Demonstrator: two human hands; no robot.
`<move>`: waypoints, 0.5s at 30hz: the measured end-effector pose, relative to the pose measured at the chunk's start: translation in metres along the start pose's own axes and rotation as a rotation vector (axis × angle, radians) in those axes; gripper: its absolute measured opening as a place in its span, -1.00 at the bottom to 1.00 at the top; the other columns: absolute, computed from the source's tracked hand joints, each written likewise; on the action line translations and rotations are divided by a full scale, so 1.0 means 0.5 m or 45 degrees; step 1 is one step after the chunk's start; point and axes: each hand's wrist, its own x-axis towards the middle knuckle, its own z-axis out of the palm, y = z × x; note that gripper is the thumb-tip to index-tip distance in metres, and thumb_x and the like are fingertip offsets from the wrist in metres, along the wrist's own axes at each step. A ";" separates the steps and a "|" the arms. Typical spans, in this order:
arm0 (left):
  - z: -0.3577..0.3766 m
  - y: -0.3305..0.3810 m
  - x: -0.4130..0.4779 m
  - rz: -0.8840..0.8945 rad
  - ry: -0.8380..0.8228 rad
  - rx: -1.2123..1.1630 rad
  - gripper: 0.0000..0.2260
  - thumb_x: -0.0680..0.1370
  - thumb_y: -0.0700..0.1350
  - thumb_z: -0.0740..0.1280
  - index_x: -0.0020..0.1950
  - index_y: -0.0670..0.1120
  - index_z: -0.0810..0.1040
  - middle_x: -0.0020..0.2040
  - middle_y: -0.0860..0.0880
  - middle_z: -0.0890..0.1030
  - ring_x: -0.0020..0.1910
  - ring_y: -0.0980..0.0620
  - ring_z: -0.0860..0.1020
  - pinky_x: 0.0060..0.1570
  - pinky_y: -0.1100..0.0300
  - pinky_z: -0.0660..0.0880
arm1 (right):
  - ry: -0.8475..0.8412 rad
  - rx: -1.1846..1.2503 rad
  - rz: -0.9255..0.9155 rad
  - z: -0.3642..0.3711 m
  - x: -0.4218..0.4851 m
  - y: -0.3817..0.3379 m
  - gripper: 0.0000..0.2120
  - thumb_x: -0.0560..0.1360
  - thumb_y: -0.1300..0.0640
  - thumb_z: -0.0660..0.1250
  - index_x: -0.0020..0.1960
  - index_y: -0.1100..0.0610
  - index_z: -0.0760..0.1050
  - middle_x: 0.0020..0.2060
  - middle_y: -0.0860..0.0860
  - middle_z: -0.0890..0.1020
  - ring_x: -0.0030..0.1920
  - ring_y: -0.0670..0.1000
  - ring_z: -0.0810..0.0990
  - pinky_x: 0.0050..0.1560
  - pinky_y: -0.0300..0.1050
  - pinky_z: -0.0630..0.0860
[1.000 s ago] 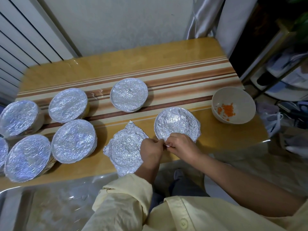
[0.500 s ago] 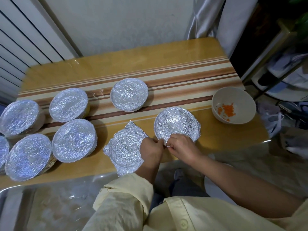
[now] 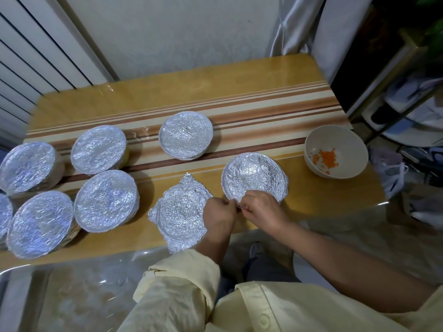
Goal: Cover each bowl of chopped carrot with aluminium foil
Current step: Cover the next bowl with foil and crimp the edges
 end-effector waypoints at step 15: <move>-0.028 0.011 0.033 0.007 0.012 0.080 -0.81 0.37 -0.01 0.42 -0.26 -0.13 0.71 -0.29 -0.15 0.68 -0.21 -0.15 0.66 -0.21 0.15 0.55 | -0.081 -0.042 -0.006 -0.020 -0.016 0.025 -0.74 0.18 0.24 0.61 -0.29 0.14 0.54 -0.36 0.02 0.54 -0.31 0.08 0.57 -0.31 -0.19 0.38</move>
